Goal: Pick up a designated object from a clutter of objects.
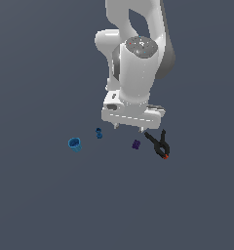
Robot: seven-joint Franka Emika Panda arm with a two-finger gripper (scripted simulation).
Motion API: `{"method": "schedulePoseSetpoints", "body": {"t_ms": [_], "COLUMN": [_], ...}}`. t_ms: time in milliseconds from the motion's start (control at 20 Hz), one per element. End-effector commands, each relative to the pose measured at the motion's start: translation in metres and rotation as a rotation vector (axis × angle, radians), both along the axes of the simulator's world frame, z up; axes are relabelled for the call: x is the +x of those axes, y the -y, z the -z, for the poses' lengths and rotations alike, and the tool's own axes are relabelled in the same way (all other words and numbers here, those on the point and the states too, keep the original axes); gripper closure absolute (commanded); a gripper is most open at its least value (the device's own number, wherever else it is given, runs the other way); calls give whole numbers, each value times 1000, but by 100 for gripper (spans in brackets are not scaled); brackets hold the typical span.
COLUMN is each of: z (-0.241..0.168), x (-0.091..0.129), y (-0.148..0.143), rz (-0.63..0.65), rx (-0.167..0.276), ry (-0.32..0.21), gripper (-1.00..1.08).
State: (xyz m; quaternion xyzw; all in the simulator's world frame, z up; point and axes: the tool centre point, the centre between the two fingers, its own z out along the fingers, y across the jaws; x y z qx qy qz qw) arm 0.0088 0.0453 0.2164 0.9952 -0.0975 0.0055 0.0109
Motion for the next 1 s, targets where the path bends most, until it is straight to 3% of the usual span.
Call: {"method": "schedulePoseSetpoints", "body": {"t_ms": [0, 500, 950], "z": [24, 107, 141], "x": [-3, -24, -38], "y": [-10, -42, -55], "rz": [47, 211, 284], "rx": [4, 17, 23], "ry": [0, -3, -5], "gripper": [-92, -92, -92]}}
